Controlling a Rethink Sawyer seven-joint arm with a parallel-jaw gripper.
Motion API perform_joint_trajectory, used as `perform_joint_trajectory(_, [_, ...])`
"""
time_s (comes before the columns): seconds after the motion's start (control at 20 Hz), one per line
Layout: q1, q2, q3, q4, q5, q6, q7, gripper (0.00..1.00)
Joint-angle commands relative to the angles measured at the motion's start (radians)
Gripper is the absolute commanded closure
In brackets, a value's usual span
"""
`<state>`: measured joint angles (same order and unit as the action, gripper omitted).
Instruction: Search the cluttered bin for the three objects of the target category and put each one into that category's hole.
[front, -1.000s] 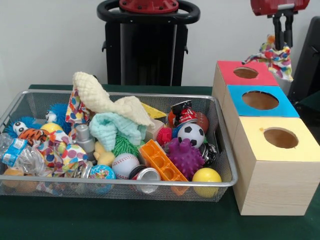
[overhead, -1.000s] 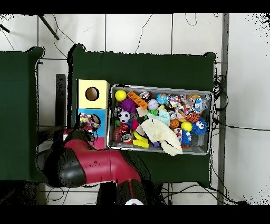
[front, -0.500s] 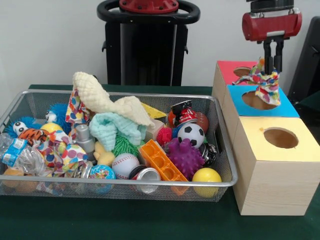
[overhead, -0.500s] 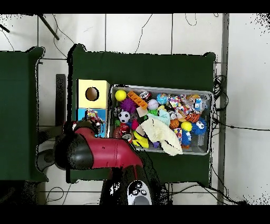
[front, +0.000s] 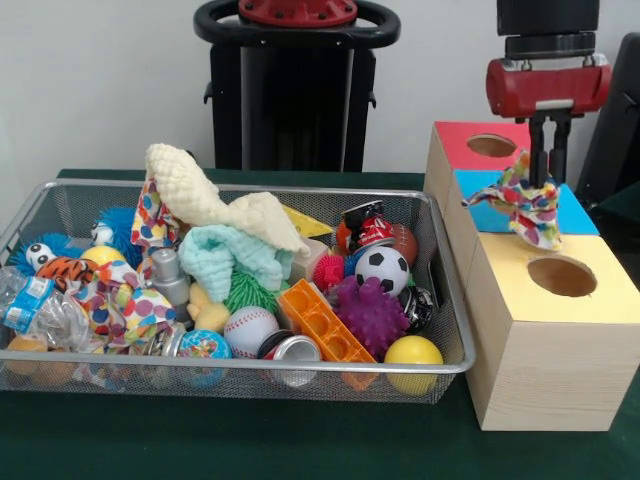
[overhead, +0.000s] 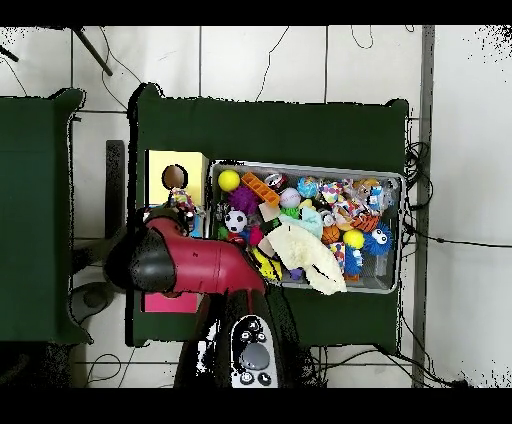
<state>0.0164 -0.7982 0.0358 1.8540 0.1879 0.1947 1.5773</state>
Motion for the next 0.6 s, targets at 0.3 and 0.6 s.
perform_joint_trajectory(0.3, [0.025,0.175,-0.064,-0.287,0.075,0.182,0.201,1.0])
perform_joint_trajectory(0.6, [0.023,0.254,-0.056,-0.34,0.085,0.142,0.198,1.0])
